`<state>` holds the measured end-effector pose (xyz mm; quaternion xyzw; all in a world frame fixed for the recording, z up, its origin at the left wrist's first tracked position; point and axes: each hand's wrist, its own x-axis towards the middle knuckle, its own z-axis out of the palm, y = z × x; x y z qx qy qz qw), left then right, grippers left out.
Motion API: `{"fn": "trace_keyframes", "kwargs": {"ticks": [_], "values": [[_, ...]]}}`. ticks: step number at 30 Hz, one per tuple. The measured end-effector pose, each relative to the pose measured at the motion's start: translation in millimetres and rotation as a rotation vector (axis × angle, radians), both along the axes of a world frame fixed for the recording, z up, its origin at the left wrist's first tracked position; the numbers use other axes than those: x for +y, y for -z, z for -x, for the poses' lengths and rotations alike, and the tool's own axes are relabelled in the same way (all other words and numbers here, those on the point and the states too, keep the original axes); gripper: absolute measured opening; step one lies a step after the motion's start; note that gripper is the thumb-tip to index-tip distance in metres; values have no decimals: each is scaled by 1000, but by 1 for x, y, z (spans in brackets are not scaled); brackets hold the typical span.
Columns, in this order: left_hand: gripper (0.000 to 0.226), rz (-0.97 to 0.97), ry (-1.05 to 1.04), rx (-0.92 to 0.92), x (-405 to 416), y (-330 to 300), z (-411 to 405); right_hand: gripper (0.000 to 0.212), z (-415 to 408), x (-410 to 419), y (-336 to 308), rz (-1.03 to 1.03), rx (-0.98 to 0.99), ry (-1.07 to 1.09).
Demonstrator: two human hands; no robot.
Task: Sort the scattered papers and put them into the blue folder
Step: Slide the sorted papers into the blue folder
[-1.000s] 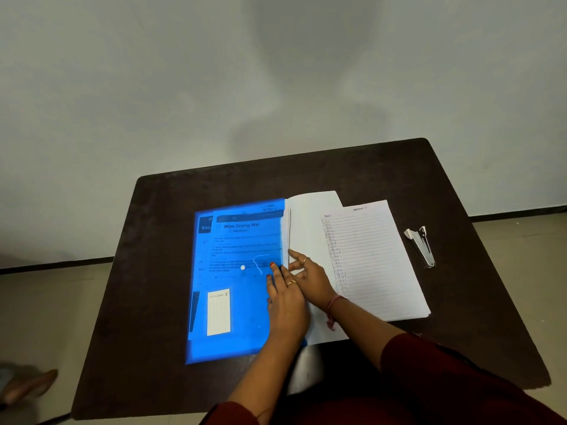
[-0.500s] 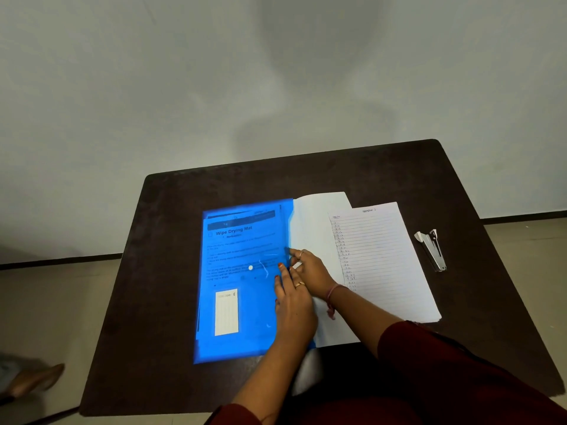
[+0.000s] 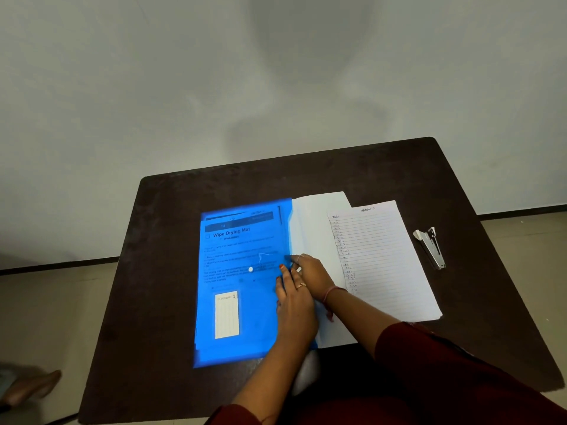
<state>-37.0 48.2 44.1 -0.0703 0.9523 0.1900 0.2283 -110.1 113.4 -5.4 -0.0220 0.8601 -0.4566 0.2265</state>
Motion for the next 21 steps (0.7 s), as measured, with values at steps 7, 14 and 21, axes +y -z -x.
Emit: {"fn": "trace_keyframes", "kwargs": {"ticks": [7,14,21], "values": [[73,47,114,-52,-5,7,1,33,-2,33,-9,181,-179,117],[47,-91,227,-114,-4,14,7,22,-34,113,-15,119,-46,367],[37,-463,-110,-150,12,15,22,25,-47,189,-23,-214,133,613]]}}
